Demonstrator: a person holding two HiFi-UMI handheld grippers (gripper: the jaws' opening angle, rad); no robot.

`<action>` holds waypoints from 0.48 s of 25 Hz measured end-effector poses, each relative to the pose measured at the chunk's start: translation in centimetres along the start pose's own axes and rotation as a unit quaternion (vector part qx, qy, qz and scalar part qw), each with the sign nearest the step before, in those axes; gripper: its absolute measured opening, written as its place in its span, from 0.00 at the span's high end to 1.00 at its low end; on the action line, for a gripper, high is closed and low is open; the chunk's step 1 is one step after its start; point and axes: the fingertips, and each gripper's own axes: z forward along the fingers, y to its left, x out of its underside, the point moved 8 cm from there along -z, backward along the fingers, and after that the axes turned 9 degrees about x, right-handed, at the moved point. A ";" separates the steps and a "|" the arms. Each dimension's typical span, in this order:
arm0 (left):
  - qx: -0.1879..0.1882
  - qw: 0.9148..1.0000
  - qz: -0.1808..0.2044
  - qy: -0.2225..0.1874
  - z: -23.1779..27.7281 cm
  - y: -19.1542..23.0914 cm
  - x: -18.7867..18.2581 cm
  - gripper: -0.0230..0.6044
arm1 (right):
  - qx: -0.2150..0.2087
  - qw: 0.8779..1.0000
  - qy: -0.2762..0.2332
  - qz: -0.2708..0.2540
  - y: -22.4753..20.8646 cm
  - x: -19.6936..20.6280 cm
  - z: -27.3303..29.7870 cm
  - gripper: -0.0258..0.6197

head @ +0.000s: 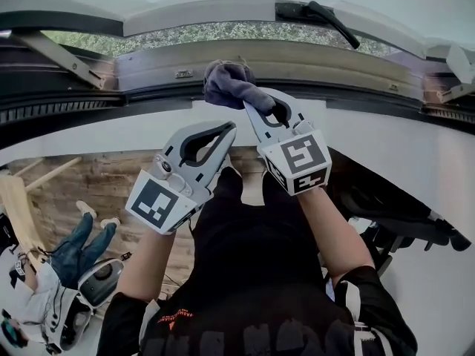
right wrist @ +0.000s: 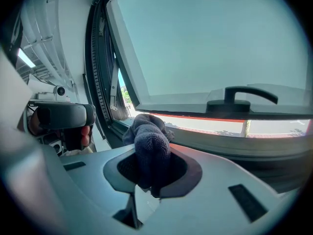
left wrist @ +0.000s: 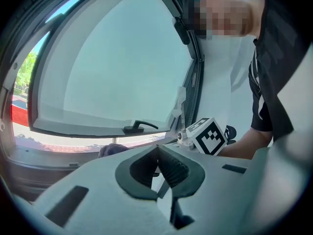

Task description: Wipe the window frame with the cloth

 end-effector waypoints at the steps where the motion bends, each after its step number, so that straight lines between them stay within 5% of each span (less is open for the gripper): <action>1: 0.006 1.000 0.004 -0.004 0.5 -0.2 -0.1 0.93 | 0.005 1.000 0.000 0.001 -0.5 0.1 -0.4 0.86; 12: 0.034 0.999 0.004 0.013 5.0 -2.7 -0.1 0.93 | 0.051 0.999 -0.005 0.018 -5.7 1.6 -4.2 0.86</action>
